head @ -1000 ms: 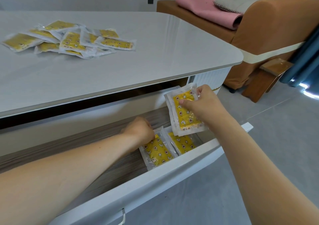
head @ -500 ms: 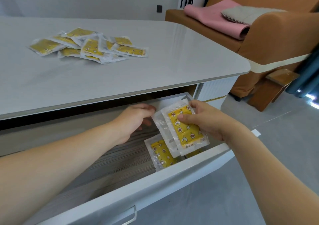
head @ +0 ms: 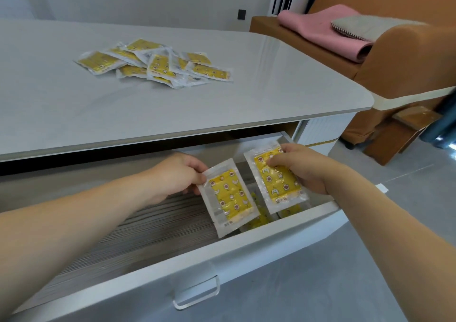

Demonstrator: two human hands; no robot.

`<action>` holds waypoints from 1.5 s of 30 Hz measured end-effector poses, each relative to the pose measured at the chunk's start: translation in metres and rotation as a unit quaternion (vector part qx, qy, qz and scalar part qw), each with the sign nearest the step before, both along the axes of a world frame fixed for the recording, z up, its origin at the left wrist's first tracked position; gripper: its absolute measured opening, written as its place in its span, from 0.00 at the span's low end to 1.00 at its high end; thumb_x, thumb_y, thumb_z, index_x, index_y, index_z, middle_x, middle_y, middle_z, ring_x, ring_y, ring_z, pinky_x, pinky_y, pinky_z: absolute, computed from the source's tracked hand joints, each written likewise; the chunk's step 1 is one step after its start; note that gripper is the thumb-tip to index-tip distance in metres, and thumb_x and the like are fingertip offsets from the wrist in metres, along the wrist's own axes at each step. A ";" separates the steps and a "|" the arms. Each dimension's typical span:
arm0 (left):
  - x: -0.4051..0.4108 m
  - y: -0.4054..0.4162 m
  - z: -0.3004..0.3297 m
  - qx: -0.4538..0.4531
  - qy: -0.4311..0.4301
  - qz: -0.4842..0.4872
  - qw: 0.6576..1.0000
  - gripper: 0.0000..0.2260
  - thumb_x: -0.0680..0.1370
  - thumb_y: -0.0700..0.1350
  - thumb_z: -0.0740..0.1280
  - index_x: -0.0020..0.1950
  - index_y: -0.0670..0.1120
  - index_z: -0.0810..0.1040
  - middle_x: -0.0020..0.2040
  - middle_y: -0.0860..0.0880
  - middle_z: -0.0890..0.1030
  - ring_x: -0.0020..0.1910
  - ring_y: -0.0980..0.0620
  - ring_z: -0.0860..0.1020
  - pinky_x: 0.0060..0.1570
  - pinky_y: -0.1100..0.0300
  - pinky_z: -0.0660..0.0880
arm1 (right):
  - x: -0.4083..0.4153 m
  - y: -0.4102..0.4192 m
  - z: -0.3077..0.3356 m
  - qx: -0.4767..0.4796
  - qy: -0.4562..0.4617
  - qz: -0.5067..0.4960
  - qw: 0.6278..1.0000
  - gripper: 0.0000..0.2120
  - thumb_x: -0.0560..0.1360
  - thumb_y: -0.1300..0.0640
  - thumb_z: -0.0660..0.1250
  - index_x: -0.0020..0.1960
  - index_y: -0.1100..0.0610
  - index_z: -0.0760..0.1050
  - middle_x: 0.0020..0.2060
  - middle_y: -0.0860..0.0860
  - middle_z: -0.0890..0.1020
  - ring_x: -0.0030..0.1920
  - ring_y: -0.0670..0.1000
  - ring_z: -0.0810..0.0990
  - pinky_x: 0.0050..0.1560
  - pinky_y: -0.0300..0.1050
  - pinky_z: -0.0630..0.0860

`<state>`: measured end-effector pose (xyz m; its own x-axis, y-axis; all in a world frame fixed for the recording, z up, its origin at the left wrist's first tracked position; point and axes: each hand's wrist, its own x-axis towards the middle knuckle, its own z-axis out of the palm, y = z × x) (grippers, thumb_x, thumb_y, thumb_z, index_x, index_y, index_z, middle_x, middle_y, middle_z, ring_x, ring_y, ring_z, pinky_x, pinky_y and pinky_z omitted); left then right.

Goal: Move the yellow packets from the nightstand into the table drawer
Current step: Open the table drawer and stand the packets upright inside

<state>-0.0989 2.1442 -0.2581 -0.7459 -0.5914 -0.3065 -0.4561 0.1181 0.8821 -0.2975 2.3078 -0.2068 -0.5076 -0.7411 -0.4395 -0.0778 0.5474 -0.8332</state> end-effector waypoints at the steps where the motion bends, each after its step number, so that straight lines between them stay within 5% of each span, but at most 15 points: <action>1: 0.007 -0.006 -0.001 -0.003 -0.012 0.001 1.000 0.07 0.76 0.32 0.67 0.45 0.41 0.83 0.33 0.47 0.83 0.28 0.55 0.77 0.27 0.62 0.66 | 0.004 -0.006 0.000 0.001 0.004 -0.003 1.000 0.02 0.78 0.63 0.63 0.51 0.60 0.73 0.40 0.58 0.81 0.37 0.55 0.82 0.40 0.47 0.80; 3: 0.018 -0.015 -0.003 -0.008 -0.040 -0.002 0.999 0.08 0.76 0.32 0.67 0.44 0.43 0.83 0.33 0.48 0.83 0.28 0.54 0.77 0.28 0.62 0.65 | 0.011 -0.018 0.000 -0.001 0.005 -0.004 1.000 0.03 0.77 0.64 0.61 0.46 0.58 0.70 0.36 0.56 0.76 0.31 0.53 0.78 0.35 0.45 0.77; 8: 0.029 -0.023 -0.012 -0.015 -0.115 -0.029 0.993 0.08 0.77 0.32 0.66 0.44 0.44 0.82 0.29 0.50 0.83 0.25 0.57 0.78 0.25 0.63 0.65 | 0.023 -0.035 -0.011 0.023 0.014 0.029 0.999 0.14 0.78 0.61 0.67 0.61 0.56 0.68 0.52 0.58 0.82 0.50 0.59 0.84 0.54 0.59 0.81; 19: 0.010 -0.007 -0.035 -0.067 -0.190 -0.078 0.976 0.06 0.78 0.37 0.66 0.47 0.46 0.80 0.38 0.43 0.85 0.27 0.53 0.80 0.23 0.64 0.69 | 0.017 -0.032 -0.022 0.042 0.107 0.000 0.993 0.14 0.79 0.57 0.67 0.61 0.53 0.68 0.52 0.54 0.82 0.50 0.56 0.84 0.56 0.58 0.80; 34: 0.005 0.002 -0.030 -0.098 -0.184 -0.055 0.976 0.03 0.77 0.40 0.69 0.45 0.47 0.80 0.29 0.47 0.83 0.23 0.53 0.78 0.25 0.65 0.73 | 0.016 -0.029 -0.021 0.045 0.066 -0.024 0.997 0.15 0.79 0.54 0.65 0.65 0.56 0.70 0.53 0.56 0.83 0.52 0.58 0.83 0.58 0.60 0.78; 40: 0.012 -0.011 -0.015 -0.232 -0.175 -0.075 0.954 0.05 0.74 0.46 0.71 0.48 0.49 0.84 0.44 0.51 0.83 0.44 0.53 0.80 0.43 0.62 0.76 | 0.024 -0.027 -0.010 0.038 -0.003 -0.009 0.999 0.12 0.78 0.62 0.67 0.61 0.61 0.73 0.50 0.58 0.84 0.49 0.57 0.85 0.53 0.56 0.81; 45: 0.027 -0.018 0.002 0.016 -0.020 -0.009 1.000 0.10 0.79 0.43 0.68 0.59 0.46 0.77 0.50 0.43 0.84 0.44 0.48 0.82 0.41 0.56 0.80 | 0.046 -0.039 0.004 0.029 -0.021 0.028 0.999 0.10 0.79 0.64 0.65 0.59 0.65 0.74 0.51 0.61 0.84 0.50 0.59 0.85 0.53 0.55 0.81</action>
